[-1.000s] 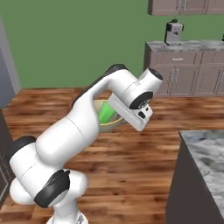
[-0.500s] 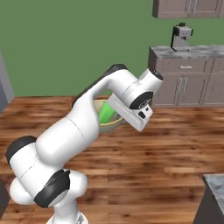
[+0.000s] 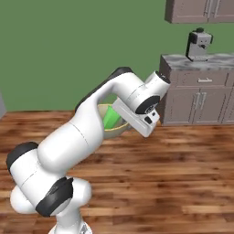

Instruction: Place the cup inside the bowl on the dining table and move the bowl to any counter.

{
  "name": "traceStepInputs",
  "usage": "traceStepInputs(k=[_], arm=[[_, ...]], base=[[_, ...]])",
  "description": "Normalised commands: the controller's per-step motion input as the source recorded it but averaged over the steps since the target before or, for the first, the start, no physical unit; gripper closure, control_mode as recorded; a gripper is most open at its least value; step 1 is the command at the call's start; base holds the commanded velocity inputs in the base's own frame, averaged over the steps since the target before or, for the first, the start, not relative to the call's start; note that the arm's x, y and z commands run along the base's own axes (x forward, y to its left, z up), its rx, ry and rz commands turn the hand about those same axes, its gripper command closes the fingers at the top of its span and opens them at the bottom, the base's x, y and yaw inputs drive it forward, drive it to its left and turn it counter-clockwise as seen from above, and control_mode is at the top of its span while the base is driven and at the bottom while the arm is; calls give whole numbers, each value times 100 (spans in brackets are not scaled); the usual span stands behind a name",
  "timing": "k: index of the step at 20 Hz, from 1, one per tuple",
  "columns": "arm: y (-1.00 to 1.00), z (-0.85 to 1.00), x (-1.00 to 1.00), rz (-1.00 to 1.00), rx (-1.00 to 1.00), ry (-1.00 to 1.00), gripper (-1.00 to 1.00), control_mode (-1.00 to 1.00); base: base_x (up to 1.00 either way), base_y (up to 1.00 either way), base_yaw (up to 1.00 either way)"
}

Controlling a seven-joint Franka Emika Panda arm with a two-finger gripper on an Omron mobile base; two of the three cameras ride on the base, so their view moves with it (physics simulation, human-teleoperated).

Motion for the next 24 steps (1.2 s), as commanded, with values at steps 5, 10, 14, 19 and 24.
traceStepInputs(k=[5, 10, 14, 19, 24], arm=[[0, 0, 0, 0, 0, 0, 100, 100], [0, 0, 0, 0, 0, 0, 100, 100], [0, 0, 0, 0, 0, 0, 100, 100], [0, 0, 0, 0, 0, 0, 100, 100], [0, 0, 0, 0, 0, 0, 100, 100]], base=[[100, 32, -1], [100, 29, 0], [100, 23, -1], [100, 11, 0], [97, -7, 0]])
